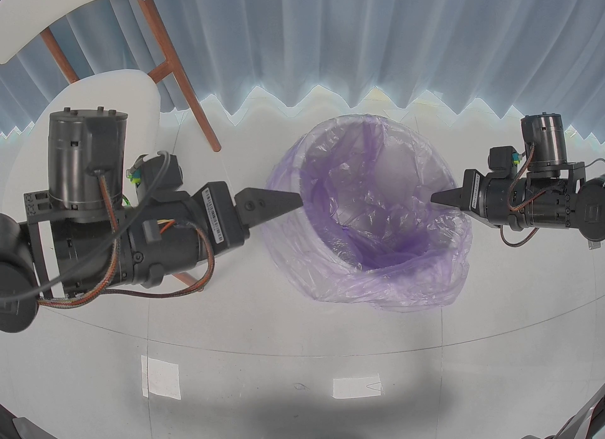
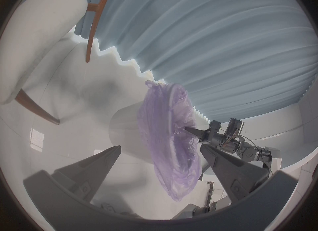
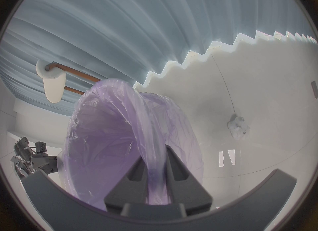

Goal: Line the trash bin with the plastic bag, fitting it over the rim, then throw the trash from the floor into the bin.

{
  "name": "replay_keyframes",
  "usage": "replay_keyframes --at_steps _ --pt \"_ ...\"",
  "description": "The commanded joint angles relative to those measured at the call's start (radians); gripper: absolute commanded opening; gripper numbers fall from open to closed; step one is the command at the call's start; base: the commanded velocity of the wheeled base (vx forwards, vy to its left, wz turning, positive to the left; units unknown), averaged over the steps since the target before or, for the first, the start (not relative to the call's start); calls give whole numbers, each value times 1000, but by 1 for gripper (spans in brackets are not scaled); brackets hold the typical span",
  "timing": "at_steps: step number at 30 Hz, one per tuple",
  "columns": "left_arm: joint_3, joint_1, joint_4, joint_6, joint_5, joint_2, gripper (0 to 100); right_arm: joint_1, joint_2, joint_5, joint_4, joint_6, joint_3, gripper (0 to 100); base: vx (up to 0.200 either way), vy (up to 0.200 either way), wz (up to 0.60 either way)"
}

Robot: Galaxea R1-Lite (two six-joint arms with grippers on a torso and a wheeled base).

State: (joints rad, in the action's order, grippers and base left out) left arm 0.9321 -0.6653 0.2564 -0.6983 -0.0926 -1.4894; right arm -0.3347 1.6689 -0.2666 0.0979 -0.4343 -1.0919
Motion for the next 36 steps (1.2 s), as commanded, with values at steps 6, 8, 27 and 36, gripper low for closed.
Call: replay_keyframes --at_steps 6,8,27,36 --pt "-16 24 41 0 19 -45 100 0 15 1 3 -4 -9 0 0 0 0" --pt "-21 30 41 0 19 -46 100 0 15 1 3 -4 -11 0 0 0 0" --pt "-35 113 138 -4 19 -198 0 -1 11 0 6 -228 -85 0 0 0 0" --pt "-53 93 207 -3 73 -201 0 -6 9 1 5 -320 -118 0 0 0 0"
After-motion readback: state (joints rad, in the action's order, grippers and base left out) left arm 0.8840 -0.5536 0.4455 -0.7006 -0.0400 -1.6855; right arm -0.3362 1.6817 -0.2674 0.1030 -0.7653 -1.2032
